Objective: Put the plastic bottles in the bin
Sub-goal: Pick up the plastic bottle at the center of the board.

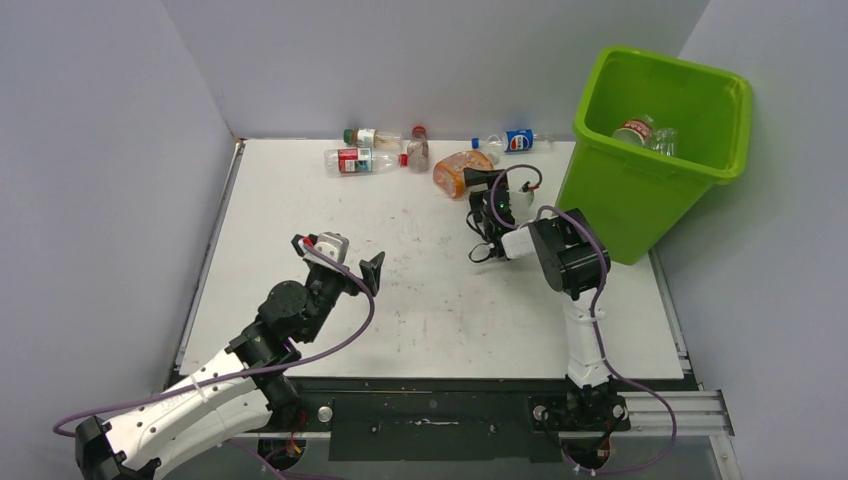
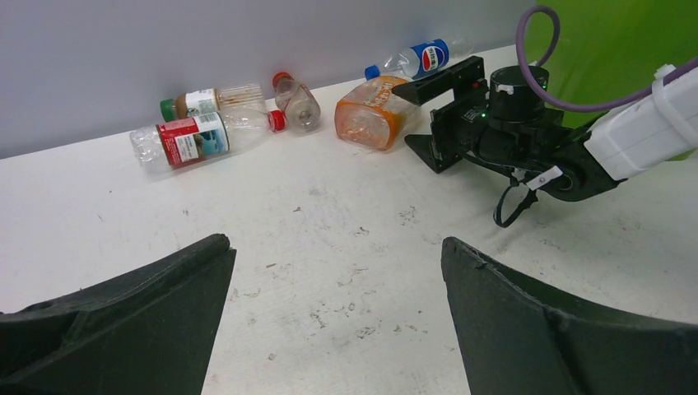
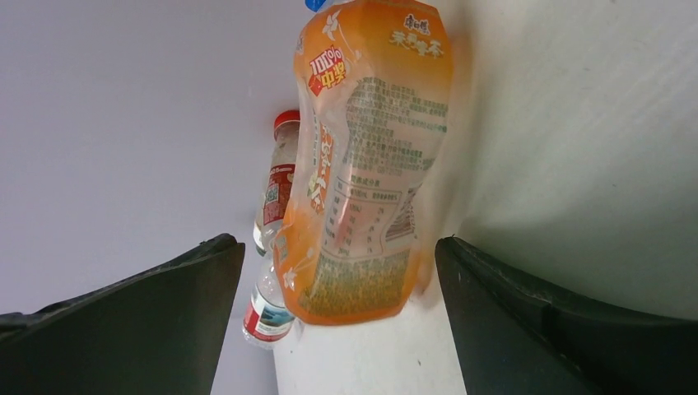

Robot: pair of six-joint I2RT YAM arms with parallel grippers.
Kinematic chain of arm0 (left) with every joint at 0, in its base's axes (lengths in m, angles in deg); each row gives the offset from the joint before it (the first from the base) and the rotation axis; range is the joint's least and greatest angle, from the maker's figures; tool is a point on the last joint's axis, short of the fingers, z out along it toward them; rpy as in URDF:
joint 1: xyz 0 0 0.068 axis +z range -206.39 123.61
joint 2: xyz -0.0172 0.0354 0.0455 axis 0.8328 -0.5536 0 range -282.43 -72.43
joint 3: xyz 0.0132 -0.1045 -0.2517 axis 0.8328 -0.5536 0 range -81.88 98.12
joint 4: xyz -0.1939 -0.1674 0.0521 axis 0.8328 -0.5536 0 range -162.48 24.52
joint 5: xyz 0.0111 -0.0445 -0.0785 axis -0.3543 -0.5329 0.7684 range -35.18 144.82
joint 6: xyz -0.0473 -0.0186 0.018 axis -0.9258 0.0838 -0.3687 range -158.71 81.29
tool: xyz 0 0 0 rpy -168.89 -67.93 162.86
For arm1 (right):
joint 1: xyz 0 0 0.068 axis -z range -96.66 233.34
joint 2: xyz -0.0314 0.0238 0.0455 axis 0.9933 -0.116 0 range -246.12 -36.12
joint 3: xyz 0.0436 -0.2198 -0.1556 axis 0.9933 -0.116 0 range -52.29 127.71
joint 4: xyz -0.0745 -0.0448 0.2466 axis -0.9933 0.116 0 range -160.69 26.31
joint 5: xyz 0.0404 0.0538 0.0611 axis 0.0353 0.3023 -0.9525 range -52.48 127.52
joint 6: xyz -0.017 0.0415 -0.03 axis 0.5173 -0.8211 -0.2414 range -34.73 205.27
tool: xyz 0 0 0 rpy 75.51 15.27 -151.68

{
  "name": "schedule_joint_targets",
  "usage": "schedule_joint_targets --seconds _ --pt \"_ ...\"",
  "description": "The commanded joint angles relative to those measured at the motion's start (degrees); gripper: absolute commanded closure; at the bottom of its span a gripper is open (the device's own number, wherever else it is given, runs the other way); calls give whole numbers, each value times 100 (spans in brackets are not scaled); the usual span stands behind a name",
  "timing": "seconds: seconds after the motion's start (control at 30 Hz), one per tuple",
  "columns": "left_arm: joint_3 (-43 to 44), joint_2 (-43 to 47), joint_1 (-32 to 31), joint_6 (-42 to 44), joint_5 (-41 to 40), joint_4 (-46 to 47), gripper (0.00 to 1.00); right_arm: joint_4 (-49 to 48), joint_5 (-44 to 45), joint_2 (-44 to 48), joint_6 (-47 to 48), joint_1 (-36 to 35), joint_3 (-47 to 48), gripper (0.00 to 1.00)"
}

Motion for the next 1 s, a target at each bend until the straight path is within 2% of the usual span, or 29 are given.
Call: schedule_joint_targets --seconds 0.0,0.13,0.17,0.23,0.27,0.3,0.47,0.63,0.97 --pt "313 14 -24 53 55 99 4 1079 113 -395 26 -8 524 10" --pt "311 25 -19 49 10 99 4 1673 -43 -674 61 -3 998 3" --pt "311 23 -14 53 3 99 4 1757 -90 -736 88 6 1085 4" --pt "311 27 -14 200 5 94 4 1998 -212 -859 141 20 1279 16" --pt "311 17 -10 204 18 91 4 2102 -273 -918 168 24 1356 25" --pt "311 8 -10 209 39 86 4 2168 -340 -981 206 33 1409 39" --pt "331 -60 -18 214 110 47 4 2227 -493 -1015 276 88 1345 62" --pt "346 -59 -19 227 97 37 4 1695 -670 -612 499 110 803 93" --pt "325 148 -19 325 -59 91 4 709 -1509 1543 1635 -218 -1484 95"
